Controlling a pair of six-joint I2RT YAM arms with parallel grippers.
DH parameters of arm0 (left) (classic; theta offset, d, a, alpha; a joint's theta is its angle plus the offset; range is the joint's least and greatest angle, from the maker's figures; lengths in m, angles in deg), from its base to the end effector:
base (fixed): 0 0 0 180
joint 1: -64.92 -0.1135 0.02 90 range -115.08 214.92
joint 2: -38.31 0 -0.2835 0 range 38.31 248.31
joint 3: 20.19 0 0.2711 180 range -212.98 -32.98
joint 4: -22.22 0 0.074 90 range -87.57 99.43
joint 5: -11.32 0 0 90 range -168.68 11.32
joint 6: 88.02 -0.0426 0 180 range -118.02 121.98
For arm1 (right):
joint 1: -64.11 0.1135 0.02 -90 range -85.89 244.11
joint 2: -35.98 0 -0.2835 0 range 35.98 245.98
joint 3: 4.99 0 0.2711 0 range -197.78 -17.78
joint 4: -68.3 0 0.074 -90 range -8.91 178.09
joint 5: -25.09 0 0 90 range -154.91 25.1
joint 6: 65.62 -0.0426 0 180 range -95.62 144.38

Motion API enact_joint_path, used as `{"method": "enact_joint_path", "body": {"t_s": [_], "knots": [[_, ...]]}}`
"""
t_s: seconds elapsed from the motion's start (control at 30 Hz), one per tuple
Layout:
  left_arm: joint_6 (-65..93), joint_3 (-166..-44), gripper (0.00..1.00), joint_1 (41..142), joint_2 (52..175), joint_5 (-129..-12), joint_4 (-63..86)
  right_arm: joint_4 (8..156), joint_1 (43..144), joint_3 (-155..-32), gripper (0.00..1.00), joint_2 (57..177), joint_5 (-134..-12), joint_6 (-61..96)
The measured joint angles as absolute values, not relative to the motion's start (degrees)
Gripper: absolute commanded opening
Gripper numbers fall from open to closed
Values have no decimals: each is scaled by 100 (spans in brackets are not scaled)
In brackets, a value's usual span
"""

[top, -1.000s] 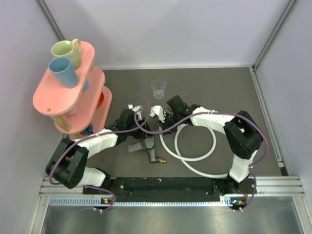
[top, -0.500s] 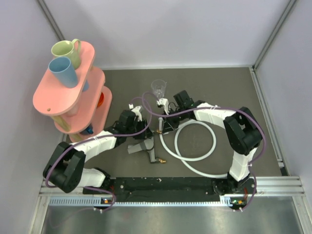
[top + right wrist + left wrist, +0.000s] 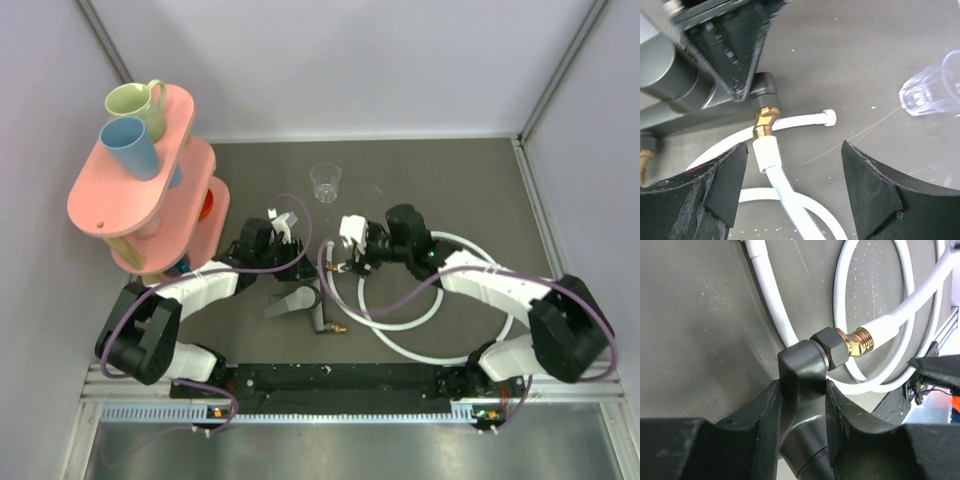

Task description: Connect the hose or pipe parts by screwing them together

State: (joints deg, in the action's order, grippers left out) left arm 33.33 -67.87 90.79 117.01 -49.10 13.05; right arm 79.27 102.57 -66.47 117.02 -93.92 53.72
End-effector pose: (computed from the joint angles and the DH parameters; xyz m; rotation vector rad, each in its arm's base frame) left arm 0.2442 -0.1418 0.1801 0.1785 2.4032 -1.0862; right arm 0.2433 0.2196 0.2463 -1.4071 1.5460 0.6272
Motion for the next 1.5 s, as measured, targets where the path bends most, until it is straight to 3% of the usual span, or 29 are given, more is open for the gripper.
{"method": "enact_joint_path", "body": {"t_s": [0.2, 0.6, 1.1, 1.2, 1.23, 1.27, 1.5], "knots": [[3322, -7071, 0, 8906, 11926, -4579, 1141, 7018, 11024, -5276, 72, 10819, -8446, 7123], [3331, -7384, 0, 8828, 12326, -4099, 1068, 5654, 11826, -4957, 57, 11653, -6566, 9650], [3329, -7554, 0, 8653, 12559, -3801, 887, 5291, 11833, -4953, 47, 12217, -5904, 10389], [3318, -7600, 0, 8638, 12601, -3771, 821, 5262, 11833, -4953, 24, 12357, -5842, 10406], [3312, -7611, 0, 8633, 12610, -3775, 806, 5184, 11833, -4953, 5, 12414, -5805, 10421], [3309, -7611, 0, 8633, 12632, -3777, 773, 5035, 11831, -4961, 0, 12484, -5768, 10395], [3484, -7546, 0, 8552, 12695, -3738, 909, 5103, 11757, -5058, 0, 12700, -5757, 9606]]}}
